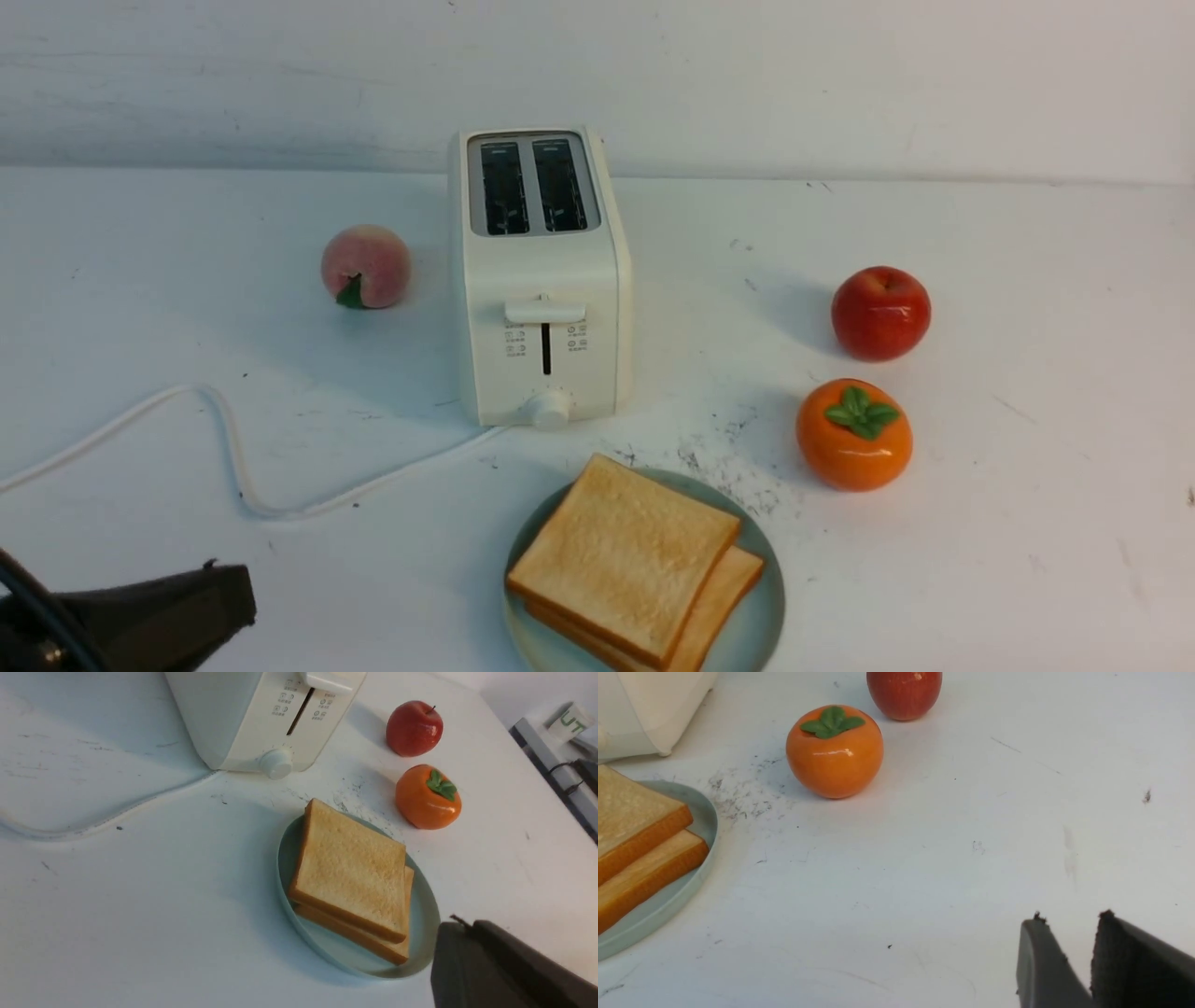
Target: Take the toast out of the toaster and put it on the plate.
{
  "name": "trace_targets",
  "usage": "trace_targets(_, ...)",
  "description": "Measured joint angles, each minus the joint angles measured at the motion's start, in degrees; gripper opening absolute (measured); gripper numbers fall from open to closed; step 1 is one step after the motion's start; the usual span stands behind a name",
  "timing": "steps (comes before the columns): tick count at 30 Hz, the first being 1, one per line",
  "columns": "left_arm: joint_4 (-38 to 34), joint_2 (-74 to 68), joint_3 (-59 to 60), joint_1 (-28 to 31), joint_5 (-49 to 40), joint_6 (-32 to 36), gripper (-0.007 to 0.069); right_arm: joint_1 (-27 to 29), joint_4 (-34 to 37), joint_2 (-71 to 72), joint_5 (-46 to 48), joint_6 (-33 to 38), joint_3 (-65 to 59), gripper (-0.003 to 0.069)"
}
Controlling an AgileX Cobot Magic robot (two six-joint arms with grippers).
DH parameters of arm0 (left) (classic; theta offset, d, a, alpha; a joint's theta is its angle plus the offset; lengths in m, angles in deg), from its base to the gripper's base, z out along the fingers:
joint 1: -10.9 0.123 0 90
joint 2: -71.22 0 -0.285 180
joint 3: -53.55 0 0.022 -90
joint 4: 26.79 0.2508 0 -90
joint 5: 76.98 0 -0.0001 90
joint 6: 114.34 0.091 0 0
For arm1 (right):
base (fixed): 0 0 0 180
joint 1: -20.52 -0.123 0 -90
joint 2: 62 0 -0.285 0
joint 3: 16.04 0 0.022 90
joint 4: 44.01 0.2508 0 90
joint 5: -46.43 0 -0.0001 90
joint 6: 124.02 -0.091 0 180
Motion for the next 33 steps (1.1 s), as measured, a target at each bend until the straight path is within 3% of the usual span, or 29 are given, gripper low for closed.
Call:
trace_targets(4, -3.1, 0.3, 8.0, 0.0, 10.2, 9.1, -0.0014, 0.0, 0.0, 0.0, 0.0, 0.0, 0.0, 0.0188)
trace_targets(8, -5.2, 4.1, 13.7, 1.2, 16.9, 13.4, -0.0014, 0.0, 0.0, 0.0, 0.0, 0.0, 0.0, 0.0188)
trace_targets(10, -6.5, 6.7, 16.0, 3.5, 18.7, 14.2, -0.0014, 0.0, 0.0, 0.0, 0.0, 0.0, 0.0, 0.0191)
trace_targets(11, -7.4, 10.7, 18.6, 7.7, 19.1, 14.6, -0.0014, 0.0, 0.0, 0.0, 0.0, 0.0, 0.0, 0.0192)
trace_targets(17, -6.1, 22.2, 23.7, 21.1, 15.3, 15.0, -0.0014, 0.0, 0.0, 0.0, 0.0, 0.0, 0.0, 0.0201)
trace_targets(21, -4.5, 26.7, 24.4, 26.4, 9.5, 15.0, -0.0013, 0.0, 0.0, 0.0, 0.0, 0.0, 0.0, 0.0206)
trace_targets(33, -2.7, 28.6, 24.6, 27.8, -1.7, 15.2, -0.0012, 0.0, 0.0, 0.0, 0.0, 0.0, 0.0, 0.0225)
